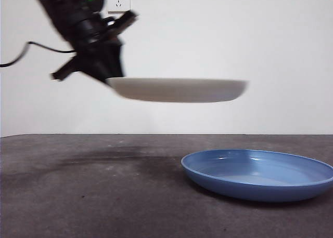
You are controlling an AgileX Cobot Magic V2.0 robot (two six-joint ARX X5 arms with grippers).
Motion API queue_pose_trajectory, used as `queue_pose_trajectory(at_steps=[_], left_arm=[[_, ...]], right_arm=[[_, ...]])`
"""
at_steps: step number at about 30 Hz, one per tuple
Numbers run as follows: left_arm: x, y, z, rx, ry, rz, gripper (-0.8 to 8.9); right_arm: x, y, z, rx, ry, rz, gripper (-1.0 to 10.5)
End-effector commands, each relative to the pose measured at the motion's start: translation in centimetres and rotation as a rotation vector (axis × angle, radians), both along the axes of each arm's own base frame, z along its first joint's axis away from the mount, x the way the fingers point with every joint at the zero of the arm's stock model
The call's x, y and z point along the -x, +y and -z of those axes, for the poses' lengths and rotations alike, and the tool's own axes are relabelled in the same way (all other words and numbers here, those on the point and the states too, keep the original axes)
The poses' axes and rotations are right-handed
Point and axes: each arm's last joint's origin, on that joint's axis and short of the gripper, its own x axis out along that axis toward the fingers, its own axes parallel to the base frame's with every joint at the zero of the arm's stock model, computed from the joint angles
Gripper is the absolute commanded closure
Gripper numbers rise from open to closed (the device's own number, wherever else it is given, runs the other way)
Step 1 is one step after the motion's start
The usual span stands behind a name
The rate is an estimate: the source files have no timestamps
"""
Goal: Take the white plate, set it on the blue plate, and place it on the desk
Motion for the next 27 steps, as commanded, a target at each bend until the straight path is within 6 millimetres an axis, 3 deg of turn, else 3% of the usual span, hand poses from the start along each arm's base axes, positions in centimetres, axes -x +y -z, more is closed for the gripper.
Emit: queue_pose_trajectory(at_steps=[1, 9, 14, 18, 27], left_arm=[[-1.0, -2.4, 0.6, 0.004, 0.033, 0.026, 8.04], [-2.8, -8.7, 2.2, -0.018, 0.065, 0.13, 8.04], [-3.6, -11.3, 3.4, -0.054, 0.079, 0.167, 8.04], [-4.1, -12.4, 4.7, -0.074, 0.106, 0.188, 8.04], [-4.3, -12.8, 6.9, -0.124, 0.147, 0.192, 8.04]], right_arm=[[0.9, -0.2, -0.9, 0.027, -0.042, 0.003, 3.1], [2.8, -0.4, -1.2, 0.022, -0.077, 0.011, 3.1], [3.0, -0.4, -1.2, 0.021, -0.082, 0.011, 3.1], [3.0, -0.4, -1.2, 0.021, -0.08, 0.011, 3.1], [3.0, -0.4, -1.2, 0.021, -0.079, 0.009, 3.1]])
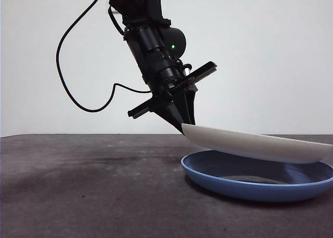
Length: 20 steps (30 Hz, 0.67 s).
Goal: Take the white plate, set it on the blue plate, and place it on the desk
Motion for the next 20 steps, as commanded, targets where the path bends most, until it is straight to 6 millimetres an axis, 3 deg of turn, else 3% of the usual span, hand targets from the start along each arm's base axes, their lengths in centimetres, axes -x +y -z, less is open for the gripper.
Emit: queue_pose_trajectory(at_steps=[1, 5, 12, 14, 18, 20], left_arm=[[-0.2, -0.9, 1.0, -0.003, 0.004, 0.025, 8.04], [-0.3, -1.2, 2.3, -0.02, 0.03, 0.033, 8.04], [-0.2, -1.5, 2.4, -0.013, 0.015, 0.055, 7.91], [-0.2, -1.5, 2.4, -0.013, 0.015, 0.055, 7.0], [-0.2, -1.6, 2.1, -0.011, 0.012, 0.054, 4.09], [-0.3, -1.6, 1.8, -0.007, 0.008, 0.054, 3.27]], right_arm=[[0.1, 0.0, -0.5, 0.005, -0.024, -0.005, 3.1], [0.1, 0.0, -0.5, 0.005, -0.024, -0.005, 3.1], [0.1, 0.0, -0.5, 0.005, -0.025, -0.005, 3.1], [0.1, 0.0, -0.5, 0.006, -0.025, -0.005, 3.1], [0.1, 0.0, -0.5, 0.006, -0.025, -0.005, 3.1], [0.1, 0.0, -0.5, 0.006, -0.025, -0.005, 3.1]])
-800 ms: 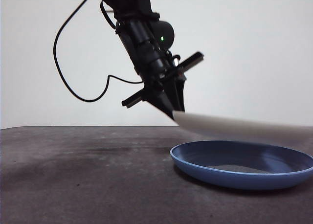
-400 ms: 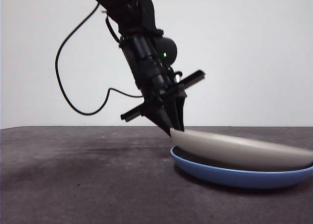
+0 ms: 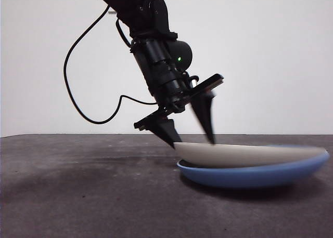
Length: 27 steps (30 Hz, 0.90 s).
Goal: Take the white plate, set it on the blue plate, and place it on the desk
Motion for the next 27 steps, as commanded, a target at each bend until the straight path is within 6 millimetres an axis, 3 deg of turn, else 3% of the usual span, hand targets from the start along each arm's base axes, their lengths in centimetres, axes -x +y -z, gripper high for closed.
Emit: queue_pose_trajectory(at_steps=[1, 10, 17, 22, 27], left_arm=[[-0.4, -0.4, -0.3, 0.004, -0.022, 0.009, 3.07], [-0.5, -0.5, -5.5, 0.043, -0.093, 0.05, 3.0], [0.2, 0.0, -9.7, 0.067, -0.14, 0.076, 0.58], [1.3, 0.8, -12.8, 0.081, -0.171, 0.099, 0.62], [3.4, 2.5, -17.6, 0.143, -0.277, 0.111, 0.62]], right_arm=[[0.1, 0.0, -0.5, 0.006, -0.025, -0.005, 3.1], [0.1, 0.0, -0.5, 0.005, -0.03, -0.005, 3.1], [0.1, 0.0, -0.6, 0.004, -0.033, -0.005, 3.1], [0.1, 0.0, -0.6, 0.005, -0.033, -0.004, 3.1], [0.1, 0.0, -0.5, 0.005, -0.031, -0.003, 3.1]])
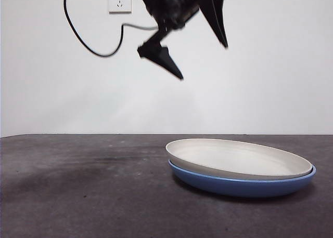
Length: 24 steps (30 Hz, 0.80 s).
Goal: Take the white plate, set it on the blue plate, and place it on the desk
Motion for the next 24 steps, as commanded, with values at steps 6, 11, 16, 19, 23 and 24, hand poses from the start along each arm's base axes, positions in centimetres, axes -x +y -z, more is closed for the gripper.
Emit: queue_pose_trajectory(at_steps=[6, 11, 16, 19, 23, 24], left_arm=[[5.4, 3.9, -8.8, 0.087, -0.193, 0.028, 0.62], [9.1, 7.1, -12.4, 0.044, -0.326, -0.028, 0.62], [14.2, 11.2, -14.6, 0.029, -0.401, -0.043, 0.62], [17.5, 14.0, -14.8, -0.018, -0.447, -0.08, 0.62], [21.7, 17.1, -13.9, -0.036, -0.466, -0.087, 0.62], [22.9, 18.0, -13.5, -0.036, -0.472, -0.085, 0.62]], right_arm=[[0.1, 0.0, -0.5, 0.004, -0.024, -0.01, 3.1], [0.1, 0.1, -0.5, -0.01, -0.01, -0.005, 3.1], [0.1, 0.1, -0.5, -0.038, 0.017, 0.014, 3.1], [-0.5, 0.2, -0.3, -0.041, 0.052, 0.019, 3.1], [-1.6, 0.4, -0.1, -0.048, 0.109, 0.01, 3.1], [-2.0, 0.5, 0.0, -0.055, 0.128, -0.002, 3.1]])
